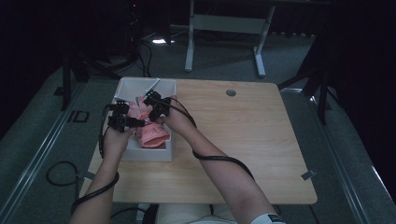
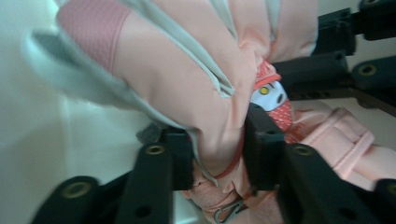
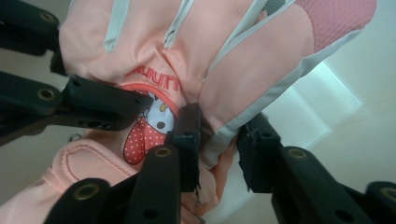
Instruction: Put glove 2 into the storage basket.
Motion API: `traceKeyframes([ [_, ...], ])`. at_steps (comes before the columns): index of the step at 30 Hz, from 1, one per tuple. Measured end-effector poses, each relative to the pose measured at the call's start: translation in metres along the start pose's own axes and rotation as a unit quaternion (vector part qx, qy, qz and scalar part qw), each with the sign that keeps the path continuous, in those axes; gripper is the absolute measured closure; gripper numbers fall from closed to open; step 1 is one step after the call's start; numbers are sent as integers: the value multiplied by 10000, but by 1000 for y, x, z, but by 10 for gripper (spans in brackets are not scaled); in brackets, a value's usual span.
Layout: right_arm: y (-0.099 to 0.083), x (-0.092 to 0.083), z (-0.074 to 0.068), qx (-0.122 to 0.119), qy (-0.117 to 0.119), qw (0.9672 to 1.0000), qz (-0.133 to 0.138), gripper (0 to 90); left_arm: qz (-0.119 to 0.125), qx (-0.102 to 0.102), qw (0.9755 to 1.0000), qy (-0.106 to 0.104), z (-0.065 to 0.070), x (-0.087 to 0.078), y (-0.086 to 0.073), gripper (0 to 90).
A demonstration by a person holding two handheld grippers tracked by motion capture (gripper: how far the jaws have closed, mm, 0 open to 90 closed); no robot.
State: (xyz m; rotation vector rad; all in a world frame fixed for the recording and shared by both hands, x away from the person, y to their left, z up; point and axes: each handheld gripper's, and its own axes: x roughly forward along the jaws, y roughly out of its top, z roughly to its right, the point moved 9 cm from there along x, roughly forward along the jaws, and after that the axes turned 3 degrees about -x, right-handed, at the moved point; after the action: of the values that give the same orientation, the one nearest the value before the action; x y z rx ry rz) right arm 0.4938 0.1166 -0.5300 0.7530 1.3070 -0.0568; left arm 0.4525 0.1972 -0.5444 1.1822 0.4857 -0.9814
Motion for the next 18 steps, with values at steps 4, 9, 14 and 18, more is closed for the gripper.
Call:
traceKeyframes([
  [4, 1, -2, 4, 76, -77, 9999, 75, 614, 168, -32, 9998, 122, -2, -1, 2, 554],
  [9, 1, -11, 8, 168, -5, 9995, 280, 549, 196, -25, 9994, 272, -5, -2, 4, 520],
  [14, 4, -29, 13, 301, 108, 9977, 602, 520, 324, 16, 9985, 430, -6, -6, 7, 478],
  [18, 3, -47, 15, 376, 196, 9953, 875, 506, 519, 38, 9970, 566, -5, -13, 11, 456],
])
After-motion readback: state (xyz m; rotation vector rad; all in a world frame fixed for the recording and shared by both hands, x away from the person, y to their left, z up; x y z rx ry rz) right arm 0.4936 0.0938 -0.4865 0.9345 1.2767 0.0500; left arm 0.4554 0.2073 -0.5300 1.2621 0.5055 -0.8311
